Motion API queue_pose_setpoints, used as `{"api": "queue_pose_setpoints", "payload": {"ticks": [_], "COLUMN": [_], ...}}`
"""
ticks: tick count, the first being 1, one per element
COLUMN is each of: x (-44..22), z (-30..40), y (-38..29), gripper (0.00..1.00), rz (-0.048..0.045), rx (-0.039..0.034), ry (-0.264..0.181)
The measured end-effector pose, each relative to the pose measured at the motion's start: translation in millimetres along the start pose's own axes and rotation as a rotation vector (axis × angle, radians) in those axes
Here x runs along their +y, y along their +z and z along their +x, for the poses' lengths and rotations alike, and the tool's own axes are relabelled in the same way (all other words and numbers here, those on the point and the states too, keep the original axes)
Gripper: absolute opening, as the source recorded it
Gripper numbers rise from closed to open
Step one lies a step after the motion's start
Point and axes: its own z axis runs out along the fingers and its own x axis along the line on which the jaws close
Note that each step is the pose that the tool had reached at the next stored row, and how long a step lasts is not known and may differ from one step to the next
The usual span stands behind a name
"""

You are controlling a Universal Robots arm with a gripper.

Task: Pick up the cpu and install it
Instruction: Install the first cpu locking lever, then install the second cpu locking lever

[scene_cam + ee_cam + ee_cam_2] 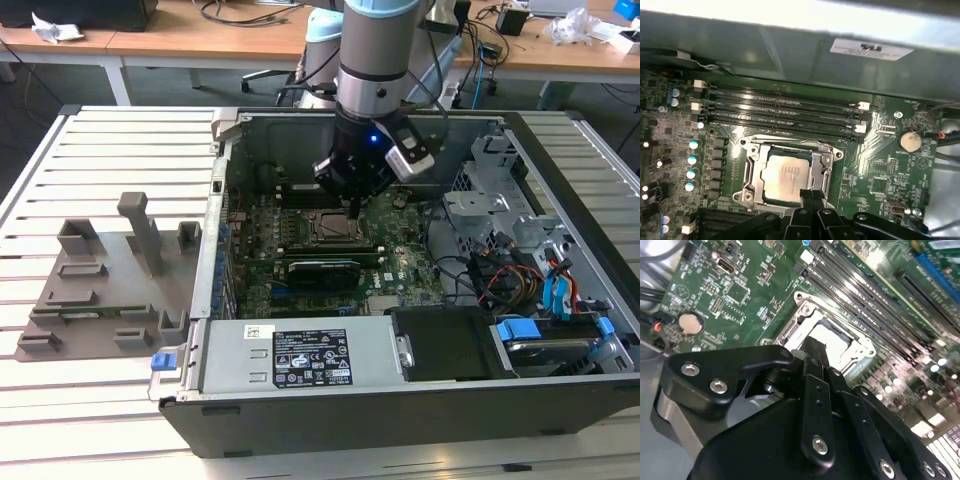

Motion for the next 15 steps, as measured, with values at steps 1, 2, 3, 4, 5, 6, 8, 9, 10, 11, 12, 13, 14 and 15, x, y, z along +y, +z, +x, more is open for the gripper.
{"api": "queue_pose_setpoints", "payload": {"ticks": [1,2,3,4,5,6,8,9,10,11,12,13,14,15], "x": [-0.4,-0.6,-0.8,-1.2,-1.3,-1.3,-1.4,-1.3,-1.3,-1.3,-1.4,-1.3,-1.3,-1.4], "z": [0.0,0.0,0.0,0.0,-0.1,-0.1,-0.1,-0.1,-0.1,-0.1,-0.1,-0.1,-0.1,-0.1], "y": [-7.9,-11.7,-15.6,-21.5,-25.2,-25.3,-25.4,-25.4,-25.5,-25.5,-25.5,-25.5,-25.5,-25.6], "gripper": [0.11,0.11,0.11,0.11,0.11,0.11,0.11,0.11,0.11,0.11,0.11,0.11,0.11,0.11], "rz": [0.0001,0.0001,-0.0001,0.0,0.0,-0.0001,0.0,0.0,0.0,0.0,0.0,0.0,0.0,0.0], "rx": [0.0,0.0,0.0,0.0,0.0001,-0.0001,0.0,0.0,0.0,0.0,0.0,0.0,0.0,0.0], "ry": [0.0,0.0,0.0,0.0,0.0,0.0,0.0,0.0,0.0,0.0,0.0,0.0,0.0,0.0]}}
